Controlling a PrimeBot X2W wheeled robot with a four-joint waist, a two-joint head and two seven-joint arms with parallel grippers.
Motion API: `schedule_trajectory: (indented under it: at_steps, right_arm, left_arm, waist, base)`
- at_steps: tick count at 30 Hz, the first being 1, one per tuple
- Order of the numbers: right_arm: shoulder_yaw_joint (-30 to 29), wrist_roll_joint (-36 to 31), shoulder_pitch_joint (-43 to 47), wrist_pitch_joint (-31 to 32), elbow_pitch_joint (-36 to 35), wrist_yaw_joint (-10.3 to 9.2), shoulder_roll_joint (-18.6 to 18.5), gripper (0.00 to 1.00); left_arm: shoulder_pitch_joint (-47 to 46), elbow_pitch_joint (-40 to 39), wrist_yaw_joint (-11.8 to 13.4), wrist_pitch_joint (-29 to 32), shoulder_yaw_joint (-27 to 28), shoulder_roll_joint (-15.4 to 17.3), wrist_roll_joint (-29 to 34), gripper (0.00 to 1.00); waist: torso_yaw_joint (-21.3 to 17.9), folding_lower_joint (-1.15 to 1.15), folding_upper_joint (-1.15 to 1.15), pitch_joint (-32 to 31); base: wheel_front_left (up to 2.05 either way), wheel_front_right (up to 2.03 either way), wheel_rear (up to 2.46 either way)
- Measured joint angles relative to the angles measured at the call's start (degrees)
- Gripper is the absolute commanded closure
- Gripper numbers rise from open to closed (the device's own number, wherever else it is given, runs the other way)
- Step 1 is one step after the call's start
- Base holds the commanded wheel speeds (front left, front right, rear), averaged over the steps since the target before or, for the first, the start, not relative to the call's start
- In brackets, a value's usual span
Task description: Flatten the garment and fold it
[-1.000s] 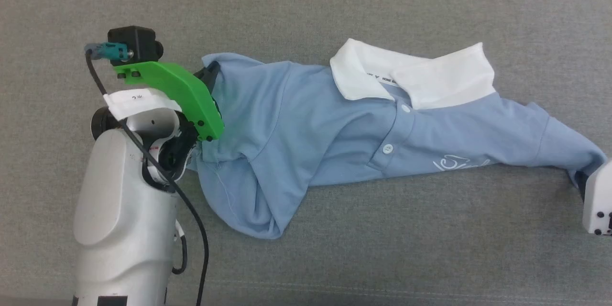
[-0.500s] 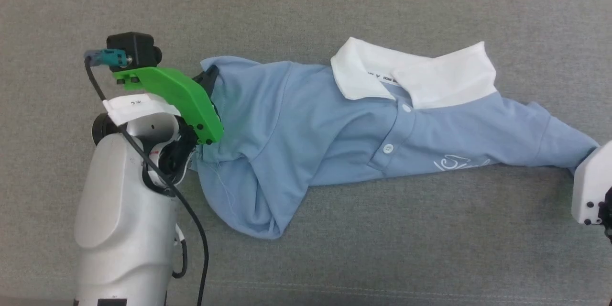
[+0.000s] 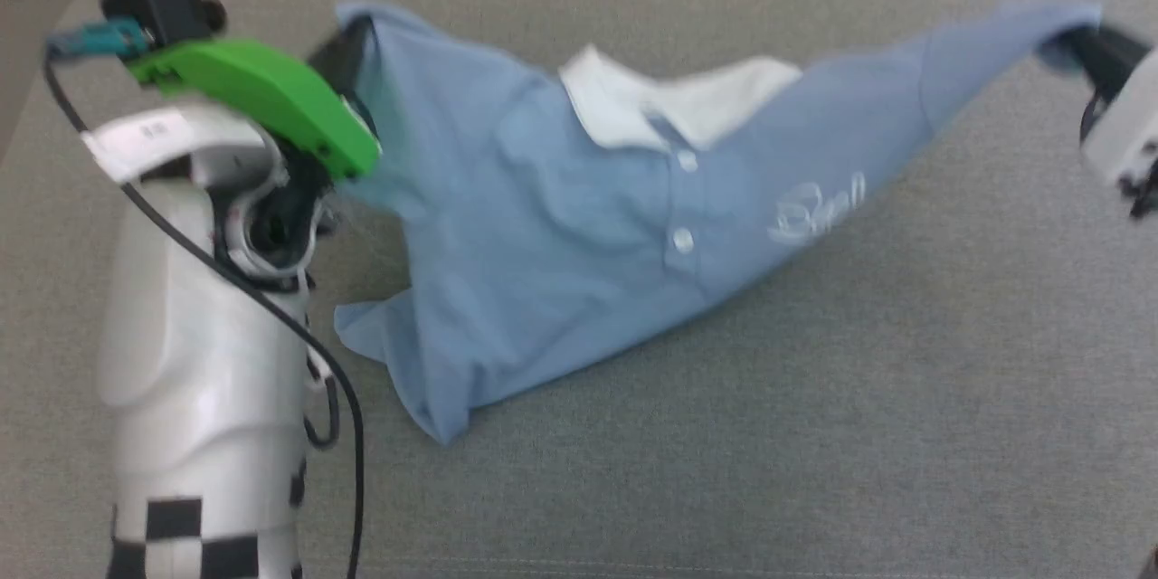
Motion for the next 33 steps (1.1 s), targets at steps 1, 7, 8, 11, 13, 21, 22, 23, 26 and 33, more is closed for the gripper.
schedule_trajectory:
  at_steps: [1,7,8,11,13,21,22,23,26,33]
  right_arm:
    - [0.2,0.7,-2.3,-0.2,0.5,0.0,0.0,1.0]
    - [1.2,1.7,-14.5,-2.4,4.1,0.0,-0.2,1.0]
    - [1.4,1.7,-16.1,-2.8,4.9,0.0,-0.1,1.0]
    - [2.1,1.6,-20.0,-4.1,7.0,0.0,-0.1,1.0]
    - [2.7,1.5,-22.4,-5.1,8.2,0.0,-0.1,1.0]
    - [3.2,0.6,-27.4,-6.7,12.2,0.0,0.7,1.0]
    - [3.5,0.2,-27.7,-6.7,12.8,0.0,0.7,1.0]
    - [3.7,-0.3,-28.1,-6.6,13.3,0.0,0.8,1.0]
    - [3.9,-1.9,-29.6,-6.2,15.0,0.0,1.6,1.0]
    - [-2.9,-7.4,-40.5,-7.5,21.4,0.0,7.1,1.0]
  left_arm:
    - [-1.7,0.1,0.0,-1.1,0.4,0.0,0.0,1.0]
    - [-11.5,2.4,-0.1,-8.1,2.4,0.9,0.5,1.0]
    - [-12.9,2.9,-0.2,-9.3,2.5,1.3,1.0,1.0]
    - [-16.7,4.2,-0.1,-14.2,2.9,2.8,3.1,1.0]
    - [-18.9,5.3,-0.1,-17.5,3.2,3.7,4.3,1.0]
    - [-22.8,9.5,-0.2,-23.4,3.3,5.0,6.0,1.0]
    - [-22.9,10.2,-0.2,-23.5,3.2,5.1,6.4,1.0]
    - [-23.2,11.0,-0.1,-23.7,3.0,5.5,6.9,1.0]
    - [-24.3,13.0,0.0,-23.4,2.7,6.6,7.5,1.0]
    - [-32.9,16.3,1.9,-21.3,2.7,8.8,8.1,1.0]
  waist:
    - [0.0,0.0,0.0,-0.8]
    - [0.1,-0.01,0.0,-4.9]
    - [0.1,0.0,0.0,-5.6]
    - [0.2,-0.01,0.0,-7.3]
    - [0.1,-0.01,0.0,-8.4]
    - [-1.0,-0.01,0.0,-9.5]
    - [-1.1,-0.01,0.0,-9.2]
    - [-1.2,-0.01,0.0,-8.9]
    - [-1.5,-0.01,0.0,-7.6]
    - [-2.4,-0.01,0.0,-1.9]
  base:
    - [0.0,0.0,0.0]
    - [0.0,0.0,0.0]
    - [0.0,0.0,0.0]
    - [0.0,0.0,0.0]
    - [0.0,0.0,0.0]
    - [0.0,0.0,0.0]
    - [0.0,0.0,0.0]
    - [0.0,0.0,0.0]
    - [0.0,0.0,0.0]
    - [0.0,0.0,0.0]
